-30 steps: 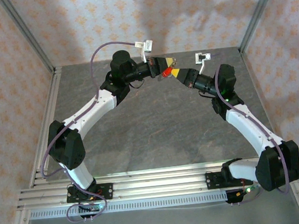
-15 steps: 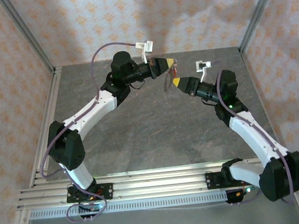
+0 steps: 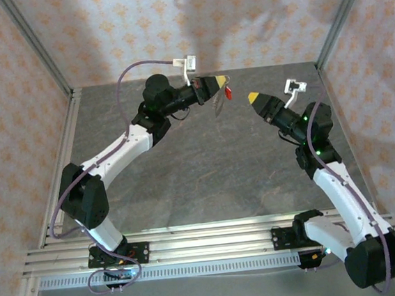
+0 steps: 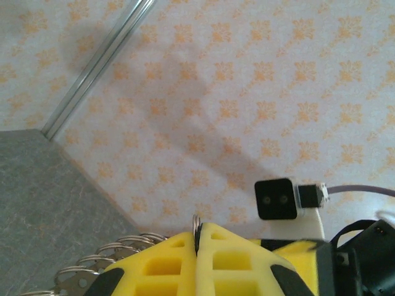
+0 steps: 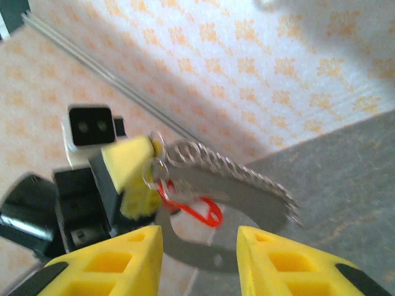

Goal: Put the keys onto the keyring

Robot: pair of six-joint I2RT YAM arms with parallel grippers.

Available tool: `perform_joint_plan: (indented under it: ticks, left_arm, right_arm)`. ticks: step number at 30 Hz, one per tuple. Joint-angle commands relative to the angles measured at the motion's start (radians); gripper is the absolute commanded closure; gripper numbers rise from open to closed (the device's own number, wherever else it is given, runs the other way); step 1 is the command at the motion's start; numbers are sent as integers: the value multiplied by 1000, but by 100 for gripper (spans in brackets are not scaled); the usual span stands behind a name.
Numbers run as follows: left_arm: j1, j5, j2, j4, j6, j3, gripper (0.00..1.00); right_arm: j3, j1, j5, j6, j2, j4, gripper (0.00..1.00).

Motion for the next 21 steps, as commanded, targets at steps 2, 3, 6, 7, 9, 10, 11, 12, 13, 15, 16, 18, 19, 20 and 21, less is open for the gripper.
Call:
perform_joint_plan:
  ticks: [2, 3, 6, 7, 9, 10, 11, 12, 13, 15, 16, 18, 19, 20, 21]
  left_arm:
    - [-20, -42, -63, 115, -12, -21, 100]
    - [-22, -49, -63, 121, -15, -26, 100]
    - [-29, -62, -67, 139, -23, -37, 100]
    - [-33, -67, -68, 141, -25, -40, 100]
    - [-38, -73, -69, 148, -29, -43, 100]
    - [-39, -75, -68, 150, -31, -43, 100]
    - [-42, -78, -68, 150, -30, -43, 100]
    - [-42, -80, -68, 152, -31, -43, 100]
    - [-44, -83, -68, 153, -32, -44, 100]
    - [-45, -86, -68, 153, -34, -45, 100]
    - [-45, -87, -68, 152, -34, -45, 100]
    - [-47, -88, -68, 153, -34, -45, 100]
    - [-47, -88, -67, 152, -34, -44, 100]
    - [-47, -88, -67, 151, -34, -43, 100]
    - [-47, -88, -65, 152, -35, -43, 100]
  right_arm:
    - [65, 0, 32, 143, 73, 223, 62]
    - [68, 4, 36, 164, 89, 254, 62]
    - [83, 21, 54, 204, 137, 326, 62]
    - [88, 29, 61, 209, 150, 341, 62]
    - [98, 46, 69, 216, 172, 361, 61]
    - [105, 55, 71, 218, 182, 371, 61]
    - [108, 62, 74, 219, 190, 379, 61]
    - [112, 72, 76, 220, 201, 385, 61]
    - [115, 80, 79, 221, 209, 391, 61]
    - [118, 93, 82, 223, 219, 402, 61]
    - [120, 98, 82, 225, 227, 408, 61]
    - [120, 107, 82, 229, 231, 417, 61]
    - [119, 111, 82, 230, 230, 422, 61]
    - [120, 113, 82, 230, 230, 423, 61]
    - [120, 117, 82, 230, 230, 426, 62]
